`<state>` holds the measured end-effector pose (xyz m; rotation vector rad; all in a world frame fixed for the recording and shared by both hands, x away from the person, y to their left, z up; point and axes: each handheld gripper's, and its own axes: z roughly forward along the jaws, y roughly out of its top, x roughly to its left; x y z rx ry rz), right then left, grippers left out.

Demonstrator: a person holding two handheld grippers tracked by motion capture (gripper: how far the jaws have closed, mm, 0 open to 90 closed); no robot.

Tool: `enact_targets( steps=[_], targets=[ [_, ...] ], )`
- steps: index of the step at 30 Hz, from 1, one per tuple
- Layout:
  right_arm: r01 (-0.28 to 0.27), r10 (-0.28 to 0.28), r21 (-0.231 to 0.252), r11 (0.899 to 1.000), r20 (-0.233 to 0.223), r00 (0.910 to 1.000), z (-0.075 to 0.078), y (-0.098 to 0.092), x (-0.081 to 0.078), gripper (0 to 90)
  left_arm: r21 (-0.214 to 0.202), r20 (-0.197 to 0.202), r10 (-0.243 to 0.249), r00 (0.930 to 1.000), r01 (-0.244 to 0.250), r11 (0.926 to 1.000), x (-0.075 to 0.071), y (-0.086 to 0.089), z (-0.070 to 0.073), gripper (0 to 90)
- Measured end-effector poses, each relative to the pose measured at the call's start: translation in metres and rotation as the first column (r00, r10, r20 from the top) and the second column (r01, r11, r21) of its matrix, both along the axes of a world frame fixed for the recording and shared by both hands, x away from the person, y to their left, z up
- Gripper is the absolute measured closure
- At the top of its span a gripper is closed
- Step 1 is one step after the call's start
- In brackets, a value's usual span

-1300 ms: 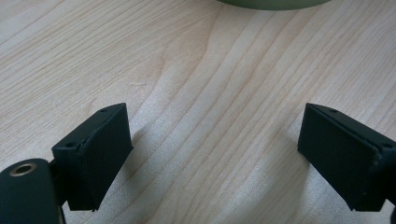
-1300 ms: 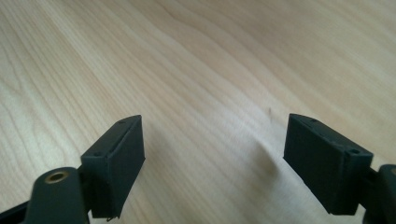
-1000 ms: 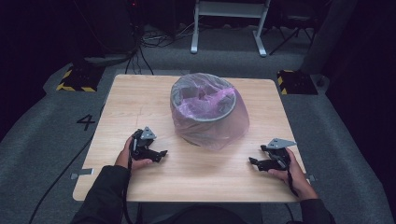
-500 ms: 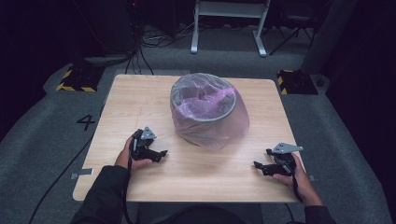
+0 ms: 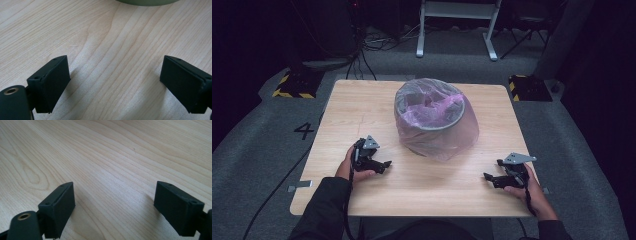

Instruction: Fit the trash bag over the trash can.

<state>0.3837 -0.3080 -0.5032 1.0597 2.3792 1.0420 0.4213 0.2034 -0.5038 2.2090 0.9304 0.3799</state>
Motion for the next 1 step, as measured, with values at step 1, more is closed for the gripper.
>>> enact_targets(
  steps=[1],
  targets=[
    [0.0, 0.0, 0.0, 1.0, 0.0, 1.0, 0.0, 0.0, 0.0, 16.9, -0.001, 0.0, 0.0, 1.0, 0.0, 1.0, 0.0, -0.0001, 0.0, 8.9]
  ],
)
